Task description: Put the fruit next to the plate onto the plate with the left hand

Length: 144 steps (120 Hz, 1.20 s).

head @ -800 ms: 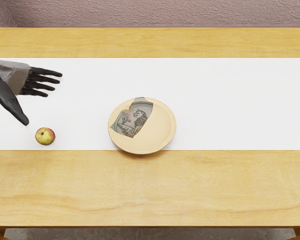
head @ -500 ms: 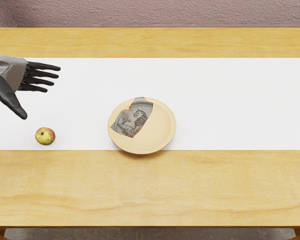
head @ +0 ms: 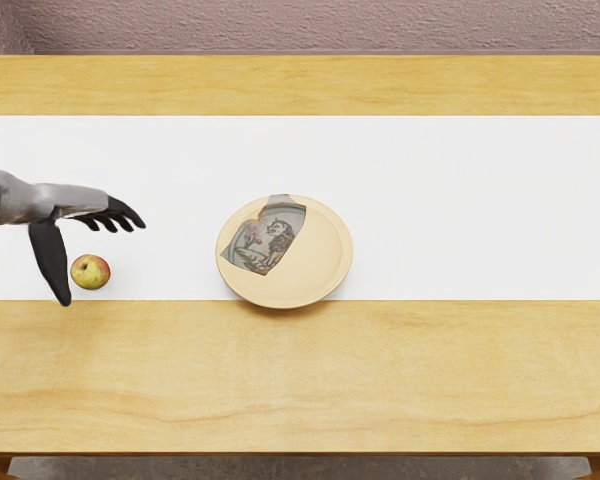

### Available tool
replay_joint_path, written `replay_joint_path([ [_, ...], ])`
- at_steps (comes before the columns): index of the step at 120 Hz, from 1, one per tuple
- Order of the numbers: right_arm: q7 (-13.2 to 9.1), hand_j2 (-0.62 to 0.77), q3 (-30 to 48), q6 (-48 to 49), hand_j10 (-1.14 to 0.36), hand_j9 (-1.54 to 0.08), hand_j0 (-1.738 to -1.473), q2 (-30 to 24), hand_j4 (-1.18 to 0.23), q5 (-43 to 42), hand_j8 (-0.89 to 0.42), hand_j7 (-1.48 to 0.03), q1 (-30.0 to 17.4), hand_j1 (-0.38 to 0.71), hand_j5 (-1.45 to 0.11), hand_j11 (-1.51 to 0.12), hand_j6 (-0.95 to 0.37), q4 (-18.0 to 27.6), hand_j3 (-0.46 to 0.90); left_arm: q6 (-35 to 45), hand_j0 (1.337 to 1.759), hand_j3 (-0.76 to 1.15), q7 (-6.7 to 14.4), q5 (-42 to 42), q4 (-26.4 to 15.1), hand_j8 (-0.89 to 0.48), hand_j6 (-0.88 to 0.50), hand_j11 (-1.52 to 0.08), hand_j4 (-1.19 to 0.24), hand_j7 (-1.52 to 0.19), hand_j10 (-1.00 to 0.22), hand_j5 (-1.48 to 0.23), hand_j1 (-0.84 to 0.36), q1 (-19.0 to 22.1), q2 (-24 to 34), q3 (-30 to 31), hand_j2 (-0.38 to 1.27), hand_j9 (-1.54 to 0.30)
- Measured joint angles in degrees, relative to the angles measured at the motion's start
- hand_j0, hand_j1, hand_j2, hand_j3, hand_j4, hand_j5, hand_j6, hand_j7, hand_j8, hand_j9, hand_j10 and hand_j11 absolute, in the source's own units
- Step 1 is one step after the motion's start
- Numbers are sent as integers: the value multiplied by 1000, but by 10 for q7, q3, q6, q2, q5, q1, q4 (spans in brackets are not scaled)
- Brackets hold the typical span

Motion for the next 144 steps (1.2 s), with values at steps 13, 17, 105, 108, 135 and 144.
replay_joint_path([
  [13, 0, -3, 0, 0, -13, -17, -1658, 0, -13, 0, -13, -17, 0, -333, -17, -17, -13, 0, 0, 1, 1658, 0, 0, 94, -4, -215, -216, -271, -214, -271, -214, -271, 101, 28, -14, 3, 43, -271],
  [17, 0, -3, 0, 0, -13, -17, -1658, 0, -13, 0, -13, -17, 0, -333, -17, -17, -13, 0, 0, 5, 1658, 0, 0, 116, -4, -219, -220, -275, -218, -276, -217, -276, 97, 33, -15, 5, 44, -275],
  [105, 0, -3, 0, 0, -13, -17, -1658, 0, -13, 0, -13, -17, 0, -333, -17, -17, -13, 0, 0, 234, 1658, 0, 0, 345, -7, -288, -288, -362, -286, -363, -285, -364, 19, 124, -50, 73, 61, -363],
  [108, 0, -3, 0, 0, -13, -17, -1658, 0, -13, 0, -13, -17, 0, -333, -17, -17, -13, 0, 0, 242, 1658, 0, 0, 350, -7, -289, -290, -365, -288, -366, -287, -366, 16, 125, -50, 75, 61, -365],
  [135, 0, -3, 0, 0, -13, -17, -1658, 0, -13, 0, -13, -17, 0, -333, -17, -17, -13, 0, 0, 290, 1658, 0, 0, 378, -5, -306, -307, -386, -305, -387, -304, -388, -3, 144, -55, 88, 65, -387],
  [144, 0, -3, 0, 0, -13, -17, -1658, 0, -13, 0, -13, -17, 0, -333, -17, -17, -13, 0, 0, 296, 1658, 0, 0, 381, -5, -310, -310, -391, -309, -392, -308, -392, -7, 144, -59, 90, 66, -392],
])
